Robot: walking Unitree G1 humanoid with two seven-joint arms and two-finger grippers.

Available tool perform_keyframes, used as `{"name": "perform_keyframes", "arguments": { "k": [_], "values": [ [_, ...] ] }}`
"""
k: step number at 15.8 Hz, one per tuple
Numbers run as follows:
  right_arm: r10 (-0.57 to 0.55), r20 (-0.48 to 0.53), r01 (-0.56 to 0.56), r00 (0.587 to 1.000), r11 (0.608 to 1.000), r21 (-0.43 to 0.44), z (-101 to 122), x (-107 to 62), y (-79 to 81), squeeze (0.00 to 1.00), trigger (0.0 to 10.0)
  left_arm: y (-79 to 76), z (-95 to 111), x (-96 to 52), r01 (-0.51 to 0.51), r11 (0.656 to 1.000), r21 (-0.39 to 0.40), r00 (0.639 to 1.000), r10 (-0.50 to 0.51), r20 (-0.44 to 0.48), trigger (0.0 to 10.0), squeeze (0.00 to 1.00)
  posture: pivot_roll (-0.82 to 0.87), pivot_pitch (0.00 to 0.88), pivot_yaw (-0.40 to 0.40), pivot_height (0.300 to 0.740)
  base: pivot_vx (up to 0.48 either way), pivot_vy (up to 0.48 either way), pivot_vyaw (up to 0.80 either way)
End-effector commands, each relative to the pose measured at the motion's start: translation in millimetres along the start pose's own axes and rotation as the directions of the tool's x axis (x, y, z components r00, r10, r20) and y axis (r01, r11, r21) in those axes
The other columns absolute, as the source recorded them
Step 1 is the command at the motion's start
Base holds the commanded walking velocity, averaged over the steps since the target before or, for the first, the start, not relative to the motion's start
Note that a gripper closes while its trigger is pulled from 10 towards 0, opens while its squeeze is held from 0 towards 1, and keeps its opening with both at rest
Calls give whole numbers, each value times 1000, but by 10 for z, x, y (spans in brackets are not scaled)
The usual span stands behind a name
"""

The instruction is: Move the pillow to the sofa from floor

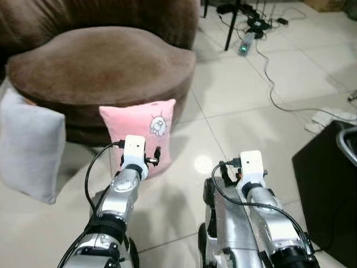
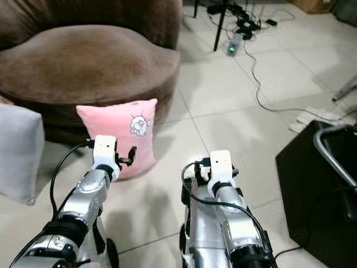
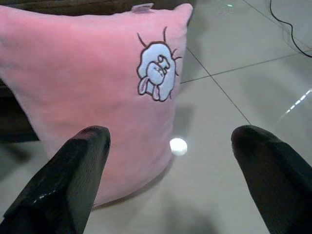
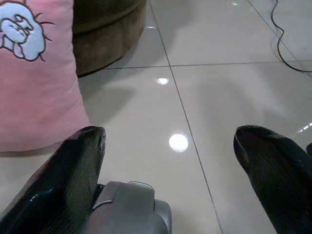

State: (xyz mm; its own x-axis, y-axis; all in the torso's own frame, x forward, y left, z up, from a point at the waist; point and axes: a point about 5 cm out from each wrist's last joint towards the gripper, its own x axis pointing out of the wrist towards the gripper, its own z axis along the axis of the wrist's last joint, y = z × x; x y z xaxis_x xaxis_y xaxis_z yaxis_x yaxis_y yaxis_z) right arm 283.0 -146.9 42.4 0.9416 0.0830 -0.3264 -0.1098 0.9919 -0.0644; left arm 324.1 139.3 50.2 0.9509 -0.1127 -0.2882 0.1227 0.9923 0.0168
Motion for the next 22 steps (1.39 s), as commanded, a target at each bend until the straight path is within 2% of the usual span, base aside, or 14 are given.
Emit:
{"name": "perform_keyframes", "arguments": {
  "k": [1, 5, 6, 8, 10, 13, 18, 21, 22],
  "values": [
    [-7, 1, 7, 1000, 1000, -4, 4, -11, -21, 0, 10000, -23, -19, -12, 2, 1000, 2, 1000, -2, -7, 10000, 0, -145, 156, -59, 446, 0, 0, 0],
    [-37, 17, 37, 999, 999, 5, 11, -27, -89, 0, 10000, 7, -2, -12, 0, 1000, -10, 1000, 0, 5, 10000, 0, -142, 154, -58, 446, 0, 0, 0],
    [-53, 27, 52, 998, 998, 20, 11, -38, -125, 0, 10000, 29, 55, -5, 9, 1000, -22, 999, -8, 33, 10000, 0, -130, 143, -62, 446, 0, 0, 0],
    [-48, 26, 47, 999, 998, 29, -52, -67, -160, 0, 10000, 137, 229, -11, -5, 999, -35, 996, 8, 93, 10000, 0, -91, 140, -74, 446, 0, 0, 0],
    [7, 10, -7, 1000, 1000, 10, -80, -33, -98, 0, 10000, 266, 266, -89, -44, 999, -31, 992, 47, 119, 10000, 0, -8, 138, -101, 446, 0, 0, 0],
    [48, 42, -48, 998, 999, 6, 5, 46, -96, 0, 10000, 346, 192, -203, -74, 996, -52, 991, 79, 105, 10000, 0, 40, 121, -111, 446, 0, 0, 0],
    [68, 70, -66, 995, 998, -21, 155, 190, -29, 0, 10000, 264, 160, -169, -20, 1000, -18, 996, 21, 89, 10000, 0, 26, 99, -96, 446, 0, 0, 0],
    [67, 67, -66, 996, 998, -12, 88, 110, -42, 0, 10000, 286, -30, -239, -26, 999, -38, 998, 28, 54, 10000, 0, 9, 91, -97, 446, 0, 0, 0],
    [95, 40, -94, 995, 995, -18, -17, 17, -44, 0, 10000, 307, -134, -331, -13, 997, -75, 999, 16, 38, 10000, 0, -3, 102, -98, 446, 0, 0, 0]
  ]
}}
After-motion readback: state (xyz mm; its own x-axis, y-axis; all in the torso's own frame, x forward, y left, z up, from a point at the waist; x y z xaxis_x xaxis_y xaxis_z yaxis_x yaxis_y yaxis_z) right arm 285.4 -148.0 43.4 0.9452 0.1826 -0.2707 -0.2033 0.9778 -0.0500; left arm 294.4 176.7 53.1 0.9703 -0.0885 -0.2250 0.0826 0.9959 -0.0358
